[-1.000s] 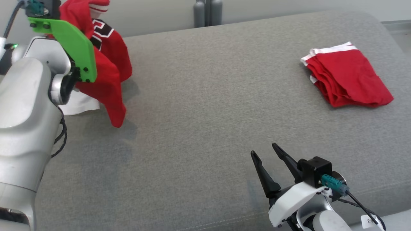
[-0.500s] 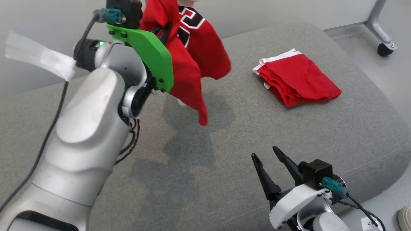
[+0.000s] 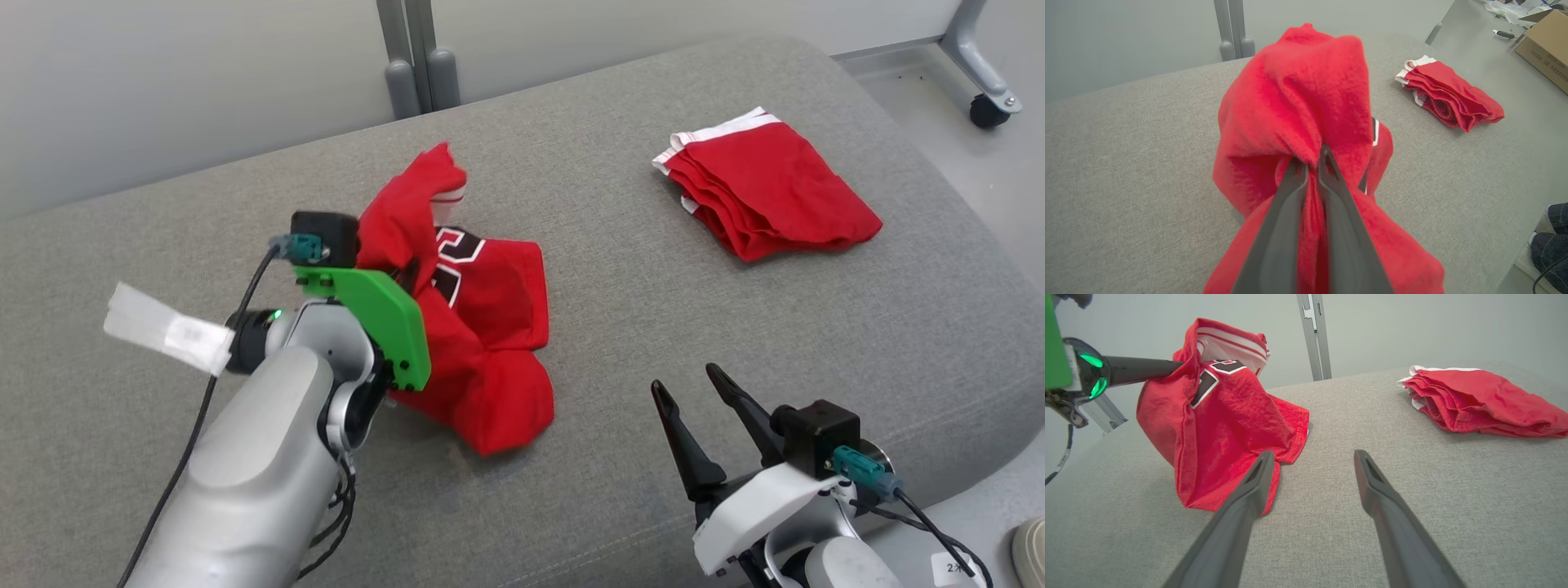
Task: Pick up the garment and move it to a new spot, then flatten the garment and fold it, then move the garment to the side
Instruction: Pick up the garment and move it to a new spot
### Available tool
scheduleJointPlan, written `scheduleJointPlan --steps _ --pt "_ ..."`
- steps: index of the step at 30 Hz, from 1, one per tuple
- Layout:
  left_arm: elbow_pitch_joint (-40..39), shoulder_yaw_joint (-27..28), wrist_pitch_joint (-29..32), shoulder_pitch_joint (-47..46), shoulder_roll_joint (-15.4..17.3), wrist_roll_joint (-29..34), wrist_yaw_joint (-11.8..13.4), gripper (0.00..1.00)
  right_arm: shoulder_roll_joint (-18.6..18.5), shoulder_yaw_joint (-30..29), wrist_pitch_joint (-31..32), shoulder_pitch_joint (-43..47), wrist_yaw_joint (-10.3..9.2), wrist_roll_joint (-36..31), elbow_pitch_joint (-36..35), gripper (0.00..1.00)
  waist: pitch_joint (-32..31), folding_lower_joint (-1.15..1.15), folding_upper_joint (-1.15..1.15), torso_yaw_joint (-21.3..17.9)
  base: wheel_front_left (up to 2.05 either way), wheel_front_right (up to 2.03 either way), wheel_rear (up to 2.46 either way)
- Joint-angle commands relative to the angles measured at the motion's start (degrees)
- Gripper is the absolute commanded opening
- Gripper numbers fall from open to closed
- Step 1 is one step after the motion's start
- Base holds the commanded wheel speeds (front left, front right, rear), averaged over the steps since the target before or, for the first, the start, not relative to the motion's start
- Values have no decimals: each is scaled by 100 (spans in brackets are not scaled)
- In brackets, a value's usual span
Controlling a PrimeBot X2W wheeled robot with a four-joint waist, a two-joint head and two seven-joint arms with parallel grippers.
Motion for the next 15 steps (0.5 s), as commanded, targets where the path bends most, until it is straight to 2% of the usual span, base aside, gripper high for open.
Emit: scheduleJointPlan --steps 1,4,5,6,15 --pt "132 51 -122 167 63 -27 66 0 -8 -32 -12 62 0 -39 -24 100 47 1 0 76 0 0 0" --pt "421 125 -331 366 134 -23 206 2 -8 -45 17 75 0 -62 -39 100 65 1 0 168 0 0 0" --pt "502 155 -413 425 156 -22 262 49 -8 -55 14 81 0 -66 -41 100 59 1 0 204 0 0 0" --pt "578 183 -494 487 166 -21 315 100 -8 -67 16 90 0 -70 -49 100 52 1 0 247 0 0 0" --pt "885 499 -1051 1050 311 -207 645 100 -9 -69 44 209 0 -56 -25 100 -168 1 0 620 0 0 0"
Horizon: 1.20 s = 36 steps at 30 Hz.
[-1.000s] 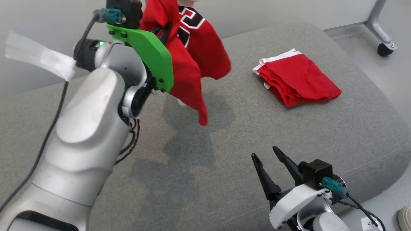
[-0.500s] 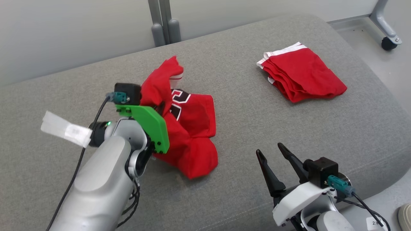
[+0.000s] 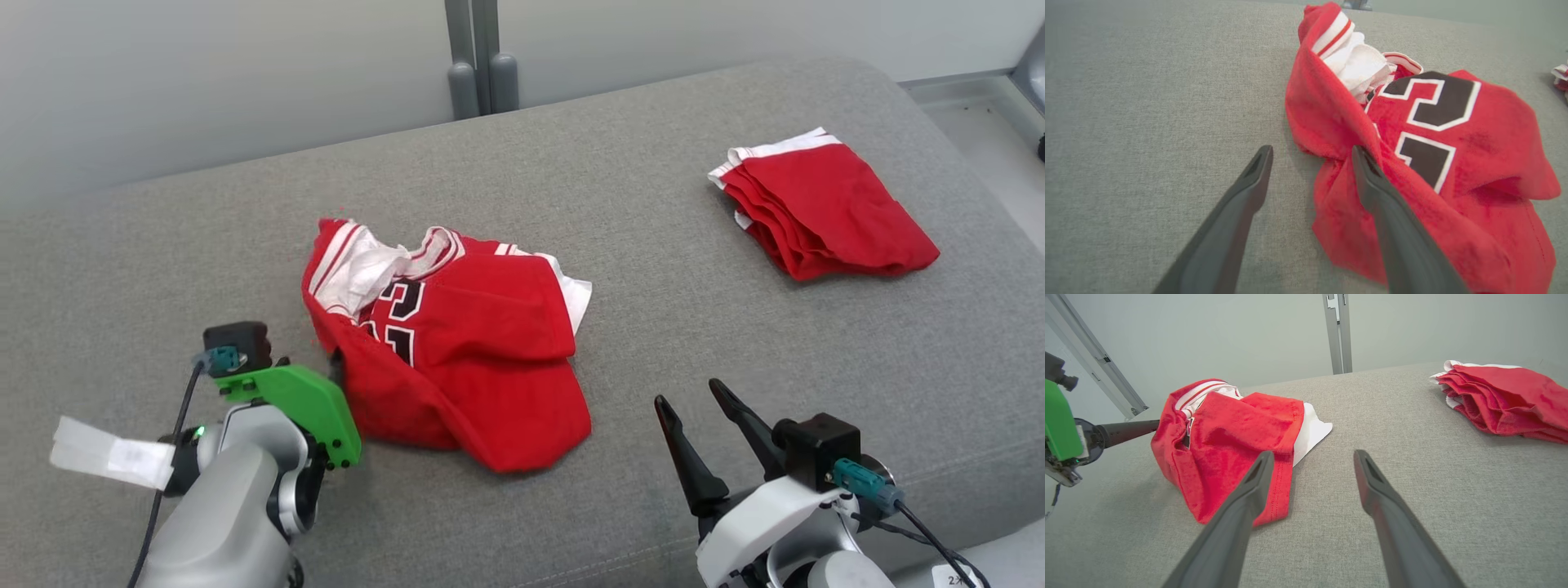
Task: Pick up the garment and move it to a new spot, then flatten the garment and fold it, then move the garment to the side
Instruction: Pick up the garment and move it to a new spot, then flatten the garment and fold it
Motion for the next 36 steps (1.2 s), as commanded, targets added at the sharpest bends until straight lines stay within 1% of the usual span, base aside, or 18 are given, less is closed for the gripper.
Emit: scheduleJointPlan --steps 1,8,11,14,15,18,22,27,30,32,36 --pt "11 53 -98 197 120 -26 86 100 -10 -2 5 79 0 -15 0 100 -133 0 0 155 0 0 0" --pt "-243 198 -331 662 360 -83 301 100 -10 -31 28 194 0 -2 -7 100 -288 0 0 384 0 0 0" --pt "-430 163 -408 726 495 21 297 100 -10 -11 33 204 0 2 -23 100 -326 0 0 428 0 0 0" --pt "-567 106 -429 682 535 81 314 100 -11 -3 41 213 0 4 -36 100 -344 0 0 439 0 0 0" --pt "-644 52 -425 621 557 140 280 100 -11 2 42 212 0 4 -41 100 -351 0 0 436 0 0 0" --pt "-774 -75 -275 406 621 279 259 100 -10 15 44 188 0 5 -43 100 -351 0 0 385 0 0 0" --pt "-826 -382 134 -86 586 514 199 100 -11 53 37 146 0 8 -67 100 -249 0 0 159 0 0 0" --pt "-677 -557 376 -555 538 635 54 100 -10 45 -2 54 0 -18 -91 100 -33 0 0 -208 0 0 0" --pt "-514 -597 516 -824 585 686 13 100 -9 58 -5 -26 0 -49 -104 100 179 0 0 -450 0 0 0" --pt "-387 -697 697 -974 631 744 -57 100 -9 45 -23 -76 0 -55 -113 100 323 0 0 -590 0 0 0" --pt "-176 -801 984 -1326 709 838 -131 100 -8 -32 -75 -106 0 -69 -117 100 588 0 0 -787 0 0 0"
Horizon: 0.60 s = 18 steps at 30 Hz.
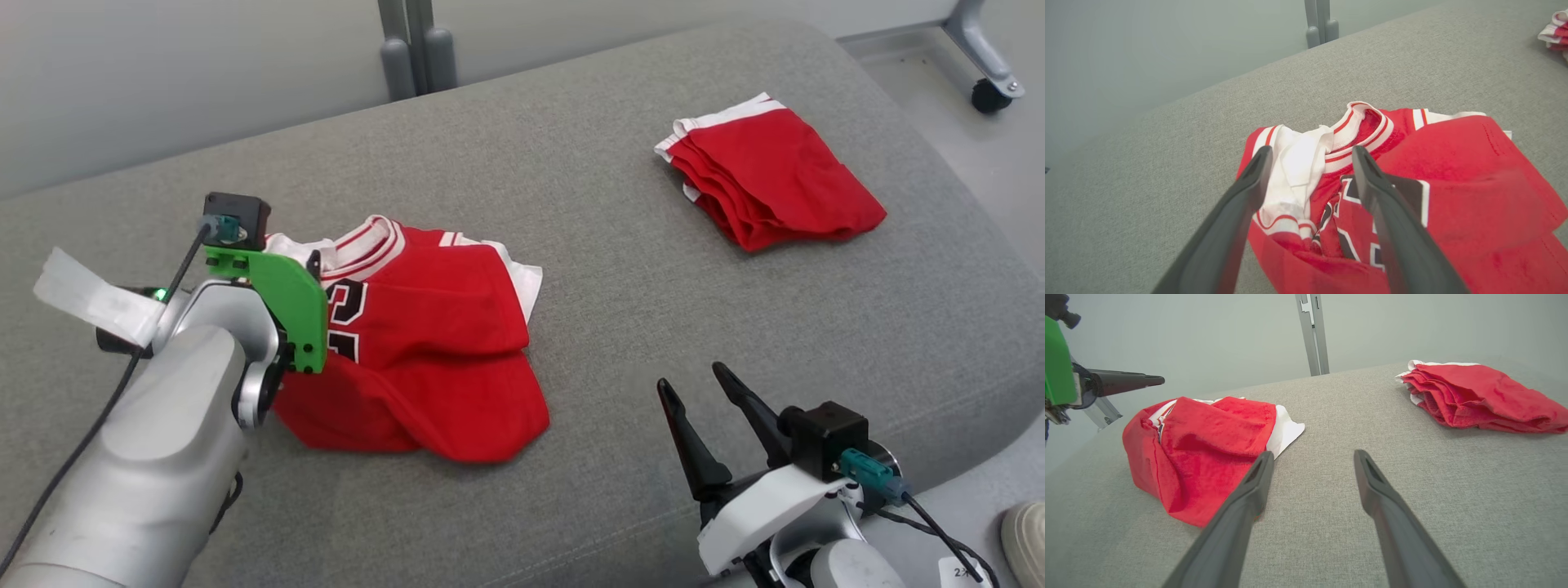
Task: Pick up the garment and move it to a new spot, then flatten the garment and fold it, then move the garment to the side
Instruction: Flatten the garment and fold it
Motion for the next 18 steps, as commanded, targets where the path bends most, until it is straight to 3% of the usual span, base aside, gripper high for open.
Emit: scheduleJointPlan --steps 1,9,12,14,18 --pt "86 -7 80 -138 83 57 13 100 -4 -2 -37 -61 0 -55 -8 100 373 0 0 -348 0 0 0" --pt "449 27 641 -512 338 106 343 100 -4 -56 -183 -132 0 36 35 100 683 0 0 -520 0 0 0" --pt "421 -25 774 -567 405 91 249 76 -4 -82 -224 -140 0 45 71 100 738 0 0 -486 0 0 0" --pt "391 -68 814 -588 419 124 219 66 -2 -58 -248 -165 0 56 98 100 754 0 0 -455 0 0 0" --pt "409 -110 841 -590 452 163 282 66 -4 14 -259 -228 0 79 137 100 751 0 0 -409 0 0 0"
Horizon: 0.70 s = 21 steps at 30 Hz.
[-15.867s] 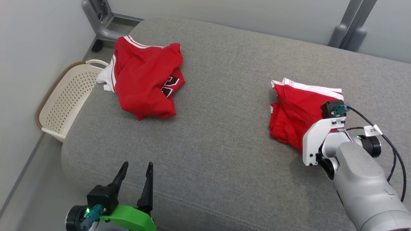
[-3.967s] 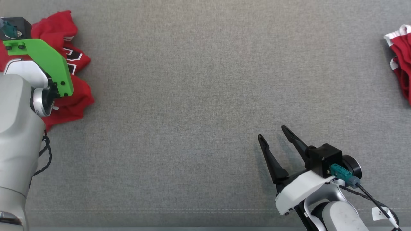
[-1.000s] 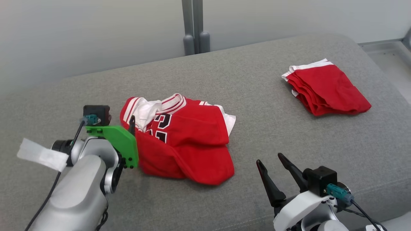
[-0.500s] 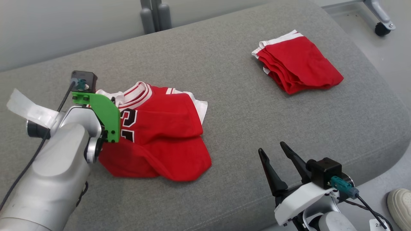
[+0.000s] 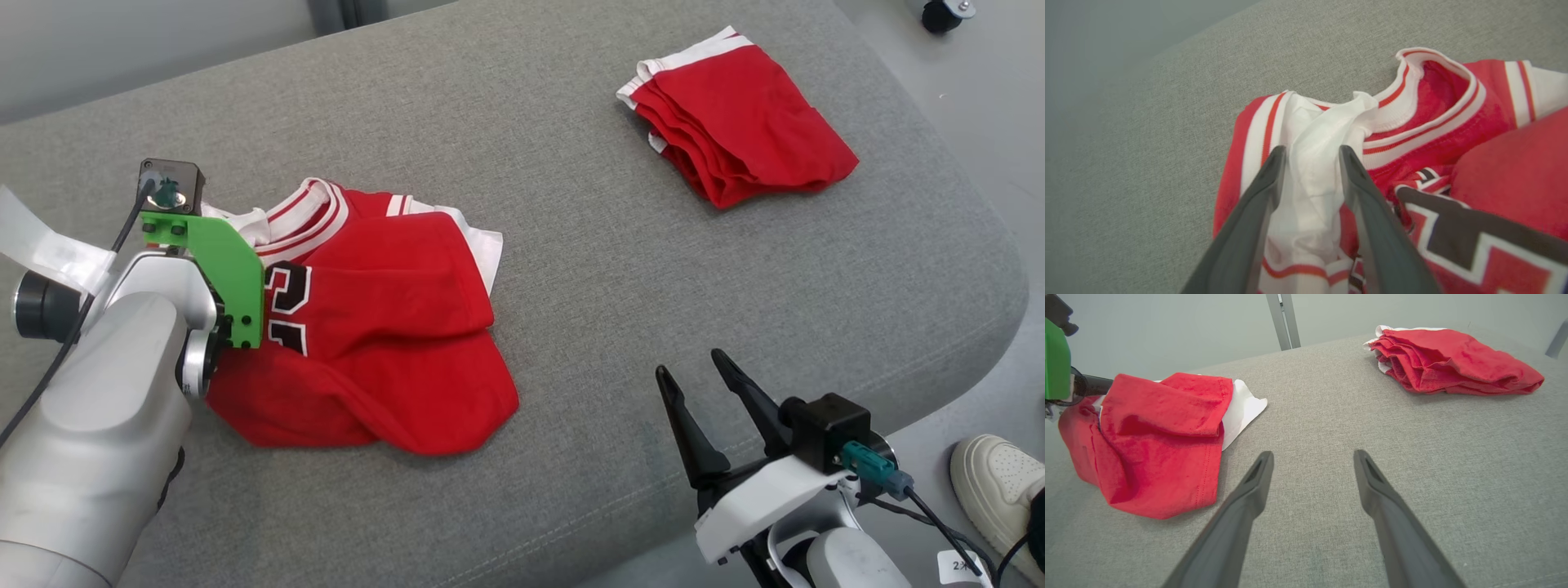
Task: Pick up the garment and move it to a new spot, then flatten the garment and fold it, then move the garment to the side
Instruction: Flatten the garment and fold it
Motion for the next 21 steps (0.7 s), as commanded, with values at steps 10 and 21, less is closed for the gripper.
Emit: scheduleJointPlan --steps 10,21 --pt "74 42 143 -68 121 -69 133 53 -3 76 -59 -130 0 21 64 100 42 0 0 -10 0 0 0" --pt "89 7 16 -137 73 -111 48 0 -2 30 -95 -161 0 23 97 100 85 0 0 39 0 0 0"
